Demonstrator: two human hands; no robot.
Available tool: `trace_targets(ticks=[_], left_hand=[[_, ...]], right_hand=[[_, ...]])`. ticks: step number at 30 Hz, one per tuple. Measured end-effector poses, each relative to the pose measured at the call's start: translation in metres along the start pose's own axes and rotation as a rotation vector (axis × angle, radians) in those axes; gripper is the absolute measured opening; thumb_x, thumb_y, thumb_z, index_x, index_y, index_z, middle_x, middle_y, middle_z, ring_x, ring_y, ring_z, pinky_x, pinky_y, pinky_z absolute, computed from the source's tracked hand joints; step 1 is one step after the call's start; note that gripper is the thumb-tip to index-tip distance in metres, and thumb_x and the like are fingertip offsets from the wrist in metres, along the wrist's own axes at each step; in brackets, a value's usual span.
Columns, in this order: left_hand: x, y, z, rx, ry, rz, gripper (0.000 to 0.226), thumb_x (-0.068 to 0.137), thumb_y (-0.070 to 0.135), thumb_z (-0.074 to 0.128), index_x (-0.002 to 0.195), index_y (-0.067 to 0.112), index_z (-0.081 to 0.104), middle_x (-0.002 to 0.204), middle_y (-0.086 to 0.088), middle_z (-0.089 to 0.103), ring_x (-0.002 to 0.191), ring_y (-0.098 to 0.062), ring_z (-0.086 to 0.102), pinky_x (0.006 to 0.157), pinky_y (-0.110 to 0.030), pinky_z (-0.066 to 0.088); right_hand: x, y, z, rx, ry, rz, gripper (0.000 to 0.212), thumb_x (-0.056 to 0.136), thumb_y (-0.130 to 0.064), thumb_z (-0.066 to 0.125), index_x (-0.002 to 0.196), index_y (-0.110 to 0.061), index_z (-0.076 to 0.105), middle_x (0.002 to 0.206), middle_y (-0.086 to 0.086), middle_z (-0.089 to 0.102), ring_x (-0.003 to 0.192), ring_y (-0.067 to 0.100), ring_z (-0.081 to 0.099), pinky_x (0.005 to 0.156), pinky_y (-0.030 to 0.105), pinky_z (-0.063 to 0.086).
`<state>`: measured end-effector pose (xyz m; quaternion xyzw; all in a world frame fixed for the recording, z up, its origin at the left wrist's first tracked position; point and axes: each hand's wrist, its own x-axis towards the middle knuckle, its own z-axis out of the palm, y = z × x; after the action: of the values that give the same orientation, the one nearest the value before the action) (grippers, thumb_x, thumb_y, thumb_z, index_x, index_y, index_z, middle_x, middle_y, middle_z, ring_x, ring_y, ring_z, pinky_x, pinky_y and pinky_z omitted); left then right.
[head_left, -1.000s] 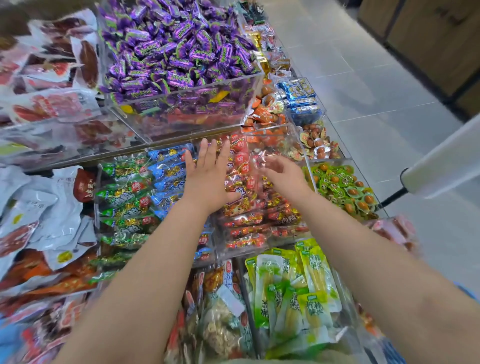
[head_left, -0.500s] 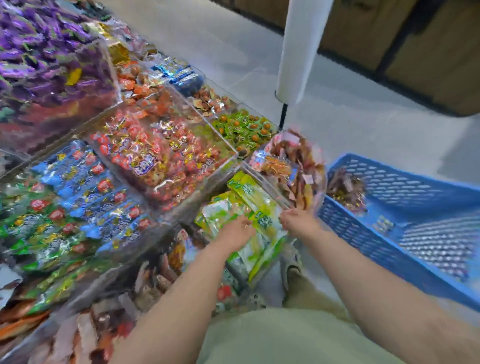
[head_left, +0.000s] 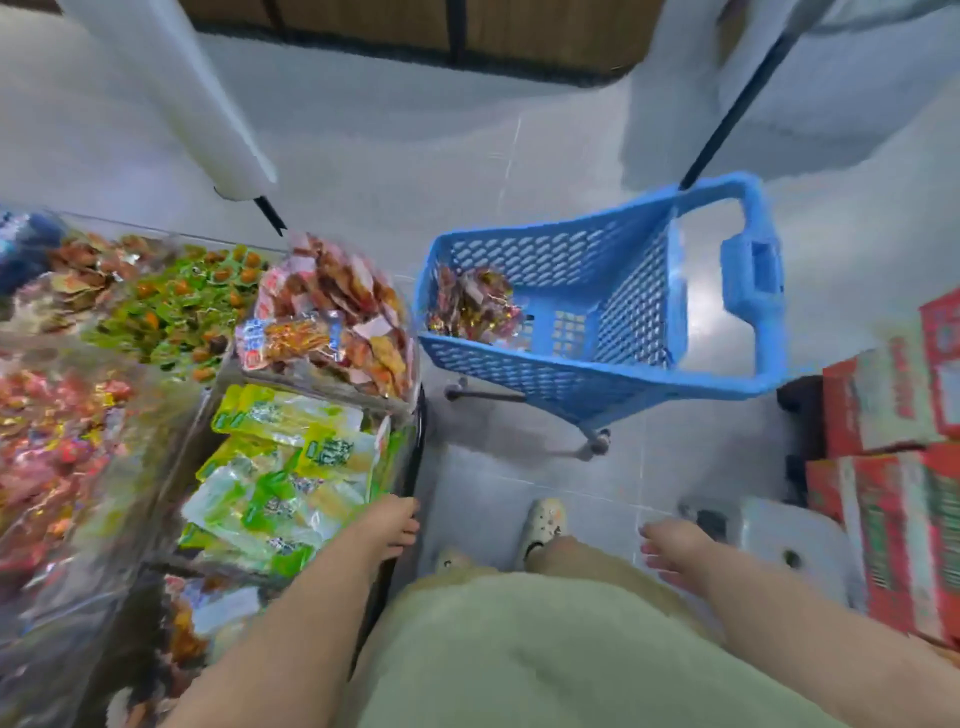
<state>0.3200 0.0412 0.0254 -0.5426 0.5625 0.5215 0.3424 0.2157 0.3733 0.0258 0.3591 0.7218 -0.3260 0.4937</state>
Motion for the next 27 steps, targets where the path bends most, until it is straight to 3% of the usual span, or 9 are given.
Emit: trace_targets(ticks=[3,7,10,12,16,20,25,27], left_hand=[[-0.003,0.029,0.023,0.023,0.005,0.015,0.011,0.098,0.023,0.045,0.096,0.014,0.051,0.090,-0.007,0.057,0.068,-0.017,0.050,0.063,-0.025,0.036],[-0.004,0.064,0.059,-0.059,0.064,0.154,0.014,0.098,0.017,0.046,0.088,0.011,0.054,0.082,-0.008,0.056,0.063,-0.018,0.051,0.056,-0.026,0.037],[-0.004,0.084,0.073,0.039,0.052,0.251,0.013,0.098,0.016,0.046,0.090,0.011,0.054,0.078,-0.008,0.055,0.058,-0.015,0.049,0.048,-0.022,0.034],[-0.003,0.103,0.072,0.098,0.037,0.247,0.015,0.098,0.017,0.047,0.086,0.012,0.055,0.075,-0.007,0.054,0.057,-0.015,0.047,0.047,-0.022,0.034],[0.015,0.145,0.065,0.129,0.019,0.162,0.014,0.097,0.018,0.045,0.088,0.014,0.055,0.083,-0.008,0.058,0.064,-0.018,0.051,0.055,-0.026,0.039],[0.039,0.200,0.056,0.136,0.000,0.138,0.013,0.098,0.019,0.045,0.101,0.010,0.054,0.090,-0.009,0.059,0.066,-0.018,0.056,0.056,-0.027,0.043],[0.065,0.283,0.035,0.209,-0.041,0.155,0.009,0.100,0.023,0.046,0.100,0.015,0.050,0.086,-0.004,0.060,0.068,-0.015,0.056,0.059,-0.025,0.044],[0.078,0.312,0.026,0.260,-0.048,0.145,0.009,0.099,0.022,0.046,0.097,0.015,0.051,0.091,-0.006,0.060,0.073,-0.017,0.056,0.065,-0.028,0.045]], right_hand=[[0.007,-0.010,-0.018,0.037,-0.020,-0.013,0.014,0.094,-0.018,0.052,0.081,-0.013,0.050,0.073,0.005,0.051,0.060,0.016,0.046,0.056,0.025,0.033],[0.009,-0.050,-0.039,0.058,-0.025,-0.103,0.004,0.093,-0.013,0.049,0.096,-0.010,0.048,0.078,0.005,0.052,0.062,0.015,0.047,0.057,0.024,0.033],[0.004,-0.082,-0.047,0.078,-0.036,-0.136,0.001,0.093,-0.011,0.046,0.093,-0.011,0.047,0.075,0.004,0.049,0.061,0.014,0.045,0.057,0.024,0.033],[0.002,-0.102,-0.047,0.113,-0.061,-0.133,0.004,0.093,-0.013,0.046,0.089,-0.012,0.048,0.075,0.003,0.050,0.062,0.014,0.046,0.060,0.024,0.036],[0.008,-0.150,-0.042,0.246,-0.129,-0.167,0.006,0.093,-0.020,0.052,0.089,-0.017,0.052,0.082,0.002,0.058,0.071,0.014,0.055,0.084,0.033,0.046],[0.018,-0.204,-0.037,0.420,-0.156,-0.148,0.006,0.094,-0.021,0.052,0.097,-0.016,0.052,0.086,0.002,0.061,0.075,0.015,0.058,0.069,0.027,0.046],[0.032,-0.258,-0.032,0.456,-0.106,-0.083,0.024,0.096,-0.021,0.048,0.119,-0.013,0.050,0.112,0.010,0.062,0.098,0.022,0.059,0.090,0.034,0.046],[0.037,-0.275,-0.030,0.421,-0.094,-0.068,0.027,0.097,-0.019,0.047,0.122,-0.009,0.049,0.100,0.009,0.061,0.088,0.020,0.056,0.076,0.029,0.046]])
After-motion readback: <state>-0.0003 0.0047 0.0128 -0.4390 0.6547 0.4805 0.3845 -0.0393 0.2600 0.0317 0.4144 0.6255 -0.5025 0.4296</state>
